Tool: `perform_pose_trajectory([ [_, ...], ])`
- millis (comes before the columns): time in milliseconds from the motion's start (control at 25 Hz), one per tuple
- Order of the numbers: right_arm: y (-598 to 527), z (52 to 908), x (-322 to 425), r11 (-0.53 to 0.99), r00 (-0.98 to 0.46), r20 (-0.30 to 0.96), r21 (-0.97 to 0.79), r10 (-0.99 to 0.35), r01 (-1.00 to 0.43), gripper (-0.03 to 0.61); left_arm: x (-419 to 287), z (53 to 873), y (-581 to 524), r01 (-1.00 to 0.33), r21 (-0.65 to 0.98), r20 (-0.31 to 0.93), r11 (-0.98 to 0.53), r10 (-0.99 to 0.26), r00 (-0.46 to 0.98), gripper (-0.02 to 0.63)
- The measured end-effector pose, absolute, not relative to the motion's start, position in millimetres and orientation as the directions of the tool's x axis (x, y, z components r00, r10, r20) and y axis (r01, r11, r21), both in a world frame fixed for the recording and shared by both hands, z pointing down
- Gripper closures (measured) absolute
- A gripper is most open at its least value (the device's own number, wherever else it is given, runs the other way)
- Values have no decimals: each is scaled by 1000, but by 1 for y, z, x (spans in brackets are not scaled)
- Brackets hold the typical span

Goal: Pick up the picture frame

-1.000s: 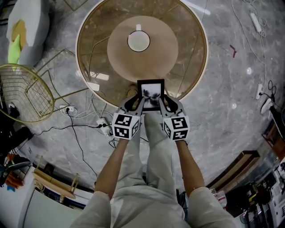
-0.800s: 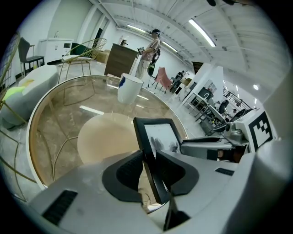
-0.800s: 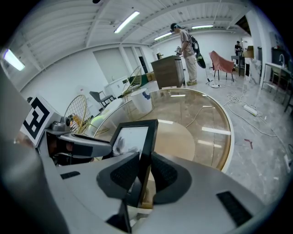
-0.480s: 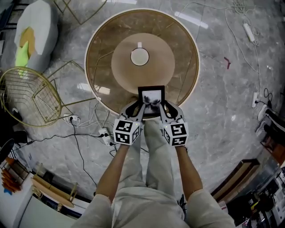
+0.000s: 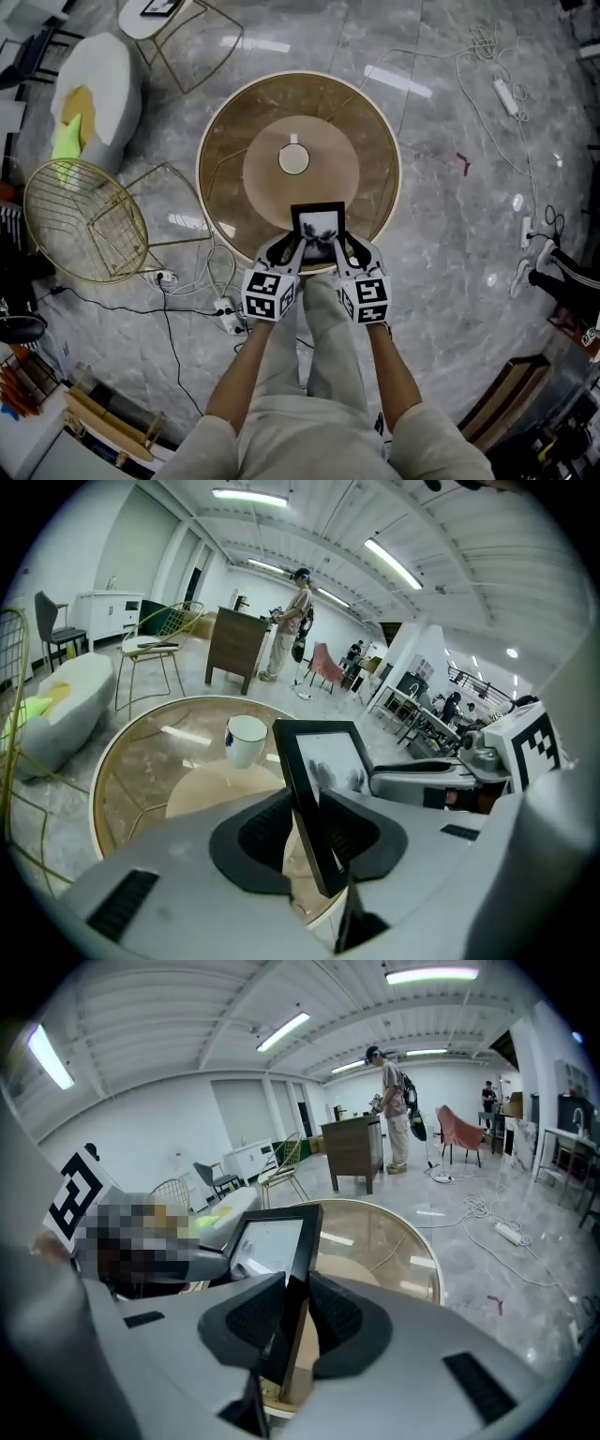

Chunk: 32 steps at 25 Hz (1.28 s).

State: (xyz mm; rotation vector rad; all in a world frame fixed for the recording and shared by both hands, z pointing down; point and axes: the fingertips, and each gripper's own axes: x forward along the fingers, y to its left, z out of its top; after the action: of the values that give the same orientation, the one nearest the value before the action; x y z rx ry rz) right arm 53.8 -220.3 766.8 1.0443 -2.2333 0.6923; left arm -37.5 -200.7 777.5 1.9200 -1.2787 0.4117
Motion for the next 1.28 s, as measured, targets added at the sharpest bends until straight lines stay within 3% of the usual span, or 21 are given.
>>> perform_pose_trajectory([
  [1280, -262, 553, 48, 596, -560, 451, -74, -695, -800, 499, -44, 563, -246, -915, 295, 444, -275, -809, 386, 528],
])
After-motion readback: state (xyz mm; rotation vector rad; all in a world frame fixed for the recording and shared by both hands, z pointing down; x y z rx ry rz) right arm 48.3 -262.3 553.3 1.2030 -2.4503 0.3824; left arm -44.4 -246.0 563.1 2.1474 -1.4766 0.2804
